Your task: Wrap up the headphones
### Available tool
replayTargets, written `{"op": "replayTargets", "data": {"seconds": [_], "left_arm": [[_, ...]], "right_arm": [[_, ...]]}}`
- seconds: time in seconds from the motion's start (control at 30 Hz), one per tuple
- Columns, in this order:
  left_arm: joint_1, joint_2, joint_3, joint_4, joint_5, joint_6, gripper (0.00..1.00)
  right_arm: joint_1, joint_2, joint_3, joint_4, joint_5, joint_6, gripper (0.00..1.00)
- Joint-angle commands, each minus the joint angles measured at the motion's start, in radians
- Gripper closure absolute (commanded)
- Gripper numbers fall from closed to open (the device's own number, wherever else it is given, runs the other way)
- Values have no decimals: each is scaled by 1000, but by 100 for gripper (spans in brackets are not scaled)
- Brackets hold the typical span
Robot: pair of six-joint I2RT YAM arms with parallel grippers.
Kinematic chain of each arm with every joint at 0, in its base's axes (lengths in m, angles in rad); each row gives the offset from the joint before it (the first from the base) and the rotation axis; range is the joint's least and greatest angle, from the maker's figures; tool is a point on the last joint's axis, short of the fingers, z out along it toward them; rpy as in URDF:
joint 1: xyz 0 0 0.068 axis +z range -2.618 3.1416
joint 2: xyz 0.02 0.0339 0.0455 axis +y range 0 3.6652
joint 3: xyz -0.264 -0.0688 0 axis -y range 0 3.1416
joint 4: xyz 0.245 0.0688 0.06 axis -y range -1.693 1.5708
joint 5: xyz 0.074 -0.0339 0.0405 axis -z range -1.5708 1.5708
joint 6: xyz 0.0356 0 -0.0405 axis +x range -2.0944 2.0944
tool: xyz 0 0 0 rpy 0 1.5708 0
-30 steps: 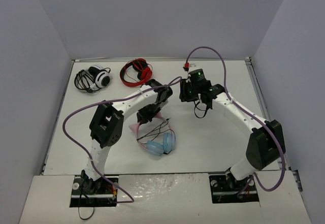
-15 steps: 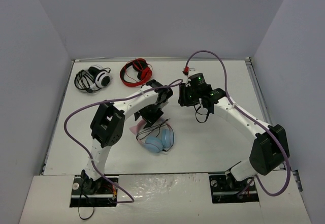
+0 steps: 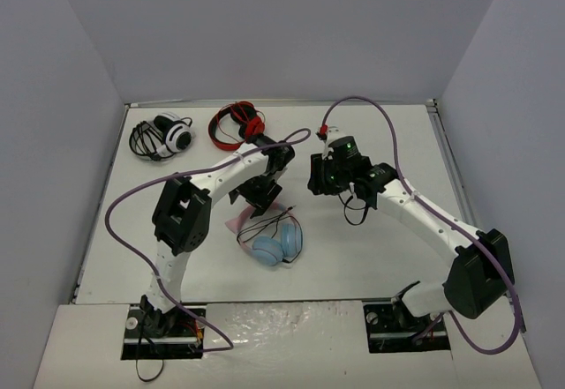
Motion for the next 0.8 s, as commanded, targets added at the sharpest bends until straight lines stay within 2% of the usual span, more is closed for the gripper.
{"op": "replayTargets", "data": {"seconds": [0.0, 0.23, 0.57, 0.6, 0.67, 0.7, 0.77], "left_arm": [[21, -116, 53, 2, -25, -32, 38], [65, -199, -14, 74, -59, -81, 36], [155, -493, -247, 265, -68, -126, 31], [164, -532, -280, 292, -64, -127, 30], [170, -587, -325, 328, -85, -132, 24], [171, -610, -349, 346, -89, -130, 19], [176, -674, -416, 397, -98, -132, 3]], "right_arm": [[19, -29, -10, 21, -6, 15, 69], [26, -35, -36, 30, 13, 21, 68], [16, -73, -64, 105, 50, 70, 51], [15, -79, -70, 109, 61, 80, 44], [13, -89, -79, 131, 76, 96, 25], [12, -95, -83, 137, 81, 102, 3], [8, -114, -89, 151, 104, 124, 0]]}}
